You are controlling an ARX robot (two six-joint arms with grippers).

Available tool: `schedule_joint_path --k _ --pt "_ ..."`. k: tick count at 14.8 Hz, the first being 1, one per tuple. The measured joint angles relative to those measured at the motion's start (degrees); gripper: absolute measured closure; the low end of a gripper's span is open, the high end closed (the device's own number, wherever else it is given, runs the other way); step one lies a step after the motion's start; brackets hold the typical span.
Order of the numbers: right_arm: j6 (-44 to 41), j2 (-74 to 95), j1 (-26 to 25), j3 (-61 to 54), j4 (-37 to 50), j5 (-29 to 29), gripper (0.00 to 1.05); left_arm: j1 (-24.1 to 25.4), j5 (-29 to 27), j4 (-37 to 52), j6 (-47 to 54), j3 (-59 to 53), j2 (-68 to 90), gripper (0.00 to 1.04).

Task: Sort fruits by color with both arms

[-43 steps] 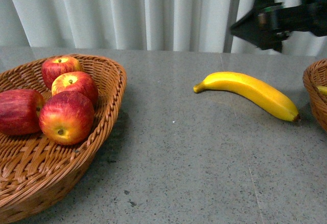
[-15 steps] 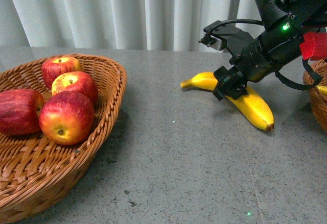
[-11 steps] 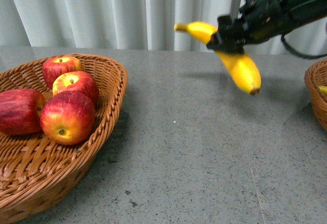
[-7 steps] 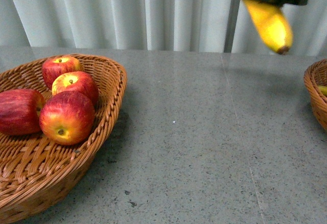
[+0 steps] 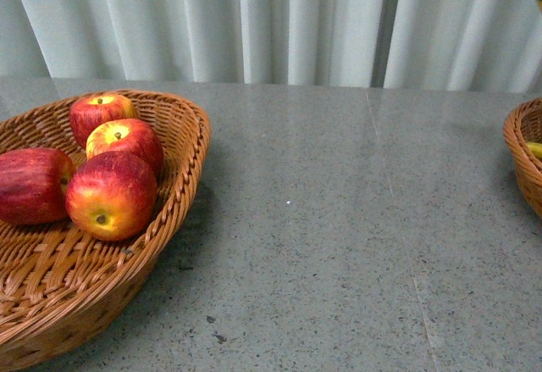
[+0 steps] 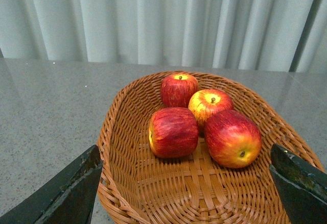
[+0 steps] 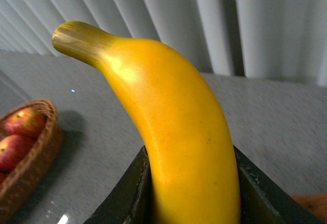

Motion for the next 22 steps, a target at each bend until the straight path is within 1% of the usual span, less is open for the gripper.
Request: schedule_joint_path --k 1,2,3,4,6,9,10,11,13,14,15,16,18,19,21,22 --pt "-1.1 0.0 -1.9 -1.1 -1.0 -0.1 0.69 0.0 0.0 0.0 0.0 0.0 0.0 0.07" --pt "-5.9 0.0 -7.4 -2.4 -3.6 -0.2 0.69 0.0 0.0 0.0 0.0 0.0 0.0 0.07" --pt "-13.5 -0.1 -12.9 -3.6 -8.5 -1.4 0.69 0.0 0.0 0.0 0.0 0.0 0.0 0.07" --pt "-20.7 -0.7 -13.3 -5.6 -13.9 -1.6 0.56 0.0 0.0 0.0 0.0 0.0 0.0 0.07" --pt "-21.3 -1.7 -13.2 -5.7 -14.1 -2.0 0.4 0.0 0.0 0.0 0.0 0.0 0.0 0.07" --pt "-20.1 -6.0 -12.7 -6.4 -12.1 -4.0 0.09 0.0 0.0 0.0 0.0 0.0 0.0 0.07" --pt "-18.8 -7.8 -12.3 -7.1 -10.9 -4.6 0.05 0.0 0.0 0.0 0.0 0.0 0.0 0.07" --pt "-17.6 -9.1 -11.7 -7.8 -9.1 -5.5 0.07 0.0 0.0 0.0 0.0 0.0 0.0 0.07" --pt "-11.8 -16.2 -10.4 -12.8 -1.9 -7.3 0.06 0.0 0.0 0.0 0.0 0.0 0.0 0.07" --pt "-1.7 -30.0 -10.9 -23.1 5.8 -10.9 0.07 0.0 0.0 0.0 0.0 0.0 0.0 0.07" --pt "-3.0 -45.7 -8.1 -35.2 5.2 10.1 0.27 0.0 0.0 0.0 0.0 0.0 0.0 0.07" --pt "-4.2 -50.4 -7.0 -38.9 4.4 16.2 0.34 0.0 0.0 0.0 0.0 0.0 0.0 0.07" --pt "-5.1 -54.8 -5.9 -42.4 3.5 21.2 0.41 0.0 0.0 0.0 0.0 0.0 0.0 0.07" --pt "-5.4 -57.9 -5.1 -44.9 2.8 24.4 0.47 0.0 0.0 0.0 0.0 0.0 0.0 0.07" --pt "-5.6 -62.1 -3.7 -48.2 2.0 28.1 0.54 0.0 0.0 0.0 0.0 0.0 0.0 0.07" --pt "-5.8 -66.7 -1.6 -52.2 1.8 31.3 0.64 0.0 0.0 0.0 0.0 0.0 0.0 0.07"
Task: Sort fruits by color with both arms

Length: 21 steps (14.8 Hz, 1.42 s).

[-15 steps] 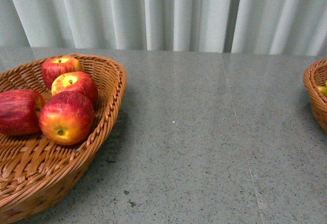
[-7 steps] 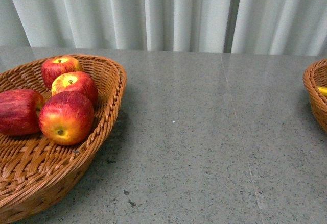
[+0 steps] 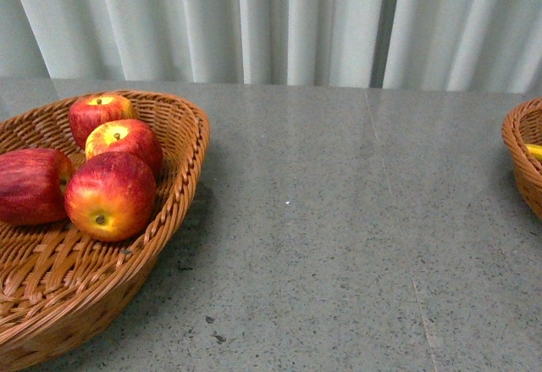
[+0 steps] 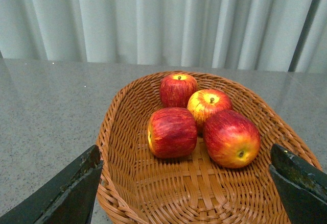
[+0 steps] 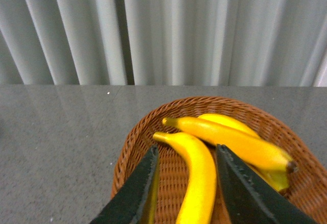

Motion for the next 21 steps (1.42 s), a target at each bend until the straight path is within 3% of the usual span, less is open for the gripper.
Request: schedule_joint_path --k 1,2,3,13,17,19,21 --pt "-0.7 -6.7 3.6 -5.6 -1.0 3.8 0.89 0.0 0.0 0.0 0.0 0.0 0.0 0.07" --pt "-1.0 -11.6 8.8 -7.8 -2.9 10.0 1.03 0.0 0.0 0.0 0.0 0.0 0.0 0.07" --pt "-1.0 -15.4 12.0 -9.9 -5.0 12.6 1.03 0.0 0.0 0.0 0.0 0.0 0.0 0.07" --pt "-1.0 -21.2 12.0 -12.6 -6.4 12.6 1.03 0.0 0.0 0.0 0.0 0.0 0.0 0.07" --pt "-1.0 -25.2 12.0 -12.6 -10.9 12.6 1.03 0.0 0.0 0.0 0.0 0.0 0.0 0.07" --pt "-1.0 -35.0 12.0 -12.6 -20.5 12.5 1.03 0.0 0.0 0.0 0.0 0.0 0.0 0.07" --pt "-1.0 -34.8 12.0 -12.6 -21.2 12.6 1.03 0.0 0.0 0.0 0.0 0.0 0.0 0.07"
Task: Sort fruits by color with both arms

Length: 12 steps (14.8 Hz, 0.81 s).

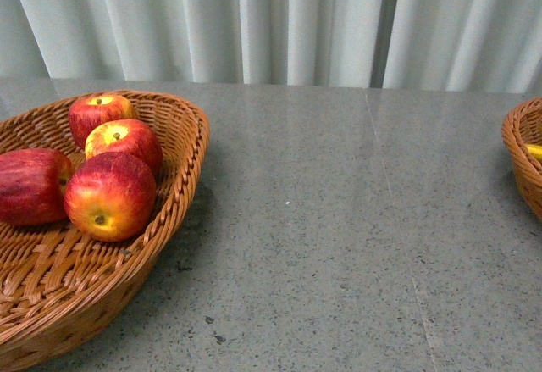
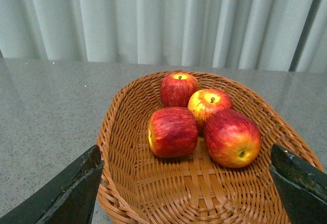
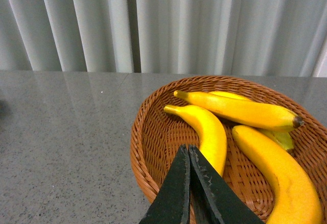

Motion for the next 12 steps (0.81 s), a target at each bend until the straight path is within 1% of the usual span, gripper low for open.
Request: schedule_joint_path --k 3,4,8,9,10,11,12 --pt "0.0 -0.1 0.0 0.0 0.1 0.0 1.03 0.0 0.0 0.0 0.0 0.0 0.0 0.07" --pt "0.0 -0.1 0.0 0.0 0.1 0.0 0.97 0.0 0.0 0.0 0.0 0.0 0.0 0.07" --pt "0.0 -0.1 0.0 0.0 0.1 0.0 0.39 0.0 0.0 0.0 0.0 0.0 0.0 0.07" --pt "0.0 -0.1 0.0 0.0 0.1 0.0 0.22 0.0 0.0 0.0 0.0 0.0 0.0 0.07" --pt "0.0 -0.1 0.0 0.0 0.1 0.0 0.09 0.0 0.0 0.0 0.0 0.0 0.0 0.07" --pt "0.0 -0.1 0.0 0.0 0.1 0.0 0.06 0.0 0.0 0.0 0.0 0.0 0.0 0.07" --pt "0.0 -0.1 0.0 0.0 0.1 0.0 0.06 0.0 0.0 0.0 0.0 0.0 0.0 0.07"
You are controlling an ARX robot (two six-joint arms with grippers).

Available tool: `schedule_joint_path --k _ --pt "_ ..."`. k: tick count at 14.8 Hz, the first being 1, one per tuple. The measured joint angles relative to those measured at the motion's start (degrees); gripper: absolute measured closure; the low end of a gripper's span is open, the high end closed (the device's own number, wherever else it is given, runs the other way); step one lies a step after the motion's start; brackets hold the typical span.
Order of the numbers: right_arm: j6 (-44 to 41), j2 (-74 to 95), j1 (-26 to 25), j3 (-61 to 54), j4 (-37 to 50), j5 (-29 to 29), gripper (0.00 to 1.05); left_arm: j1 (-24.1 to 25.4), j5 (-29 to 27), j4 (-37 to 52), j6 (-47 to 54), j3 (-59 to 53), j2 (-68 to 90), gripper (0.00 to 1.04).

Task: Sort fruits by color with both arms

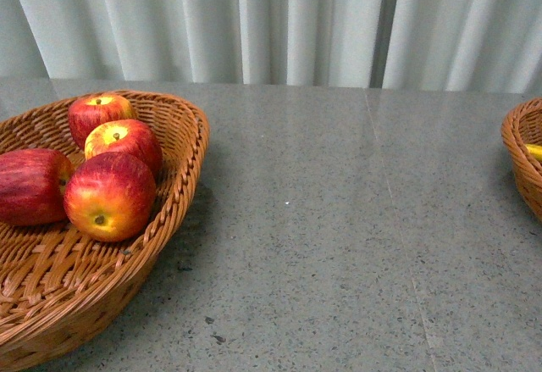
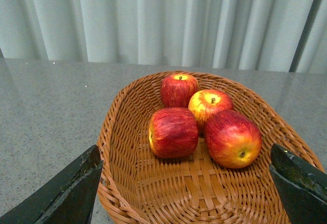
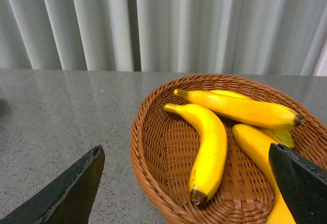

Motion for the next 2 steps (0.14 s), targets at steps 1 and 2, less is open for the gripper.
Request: schedule_joint_path --k 1,2 --pt "0.0 0.0 0.0 0.0 0.0 0.0 0.07 0.0 0.0 0.0 0.0 0.0 0.0 0.07" --pt "0.0 0.0 0.0 0.0 0.0 0.0 0.07 0.0 0.0 0.0 0.0 0.0 0.0 0.07"
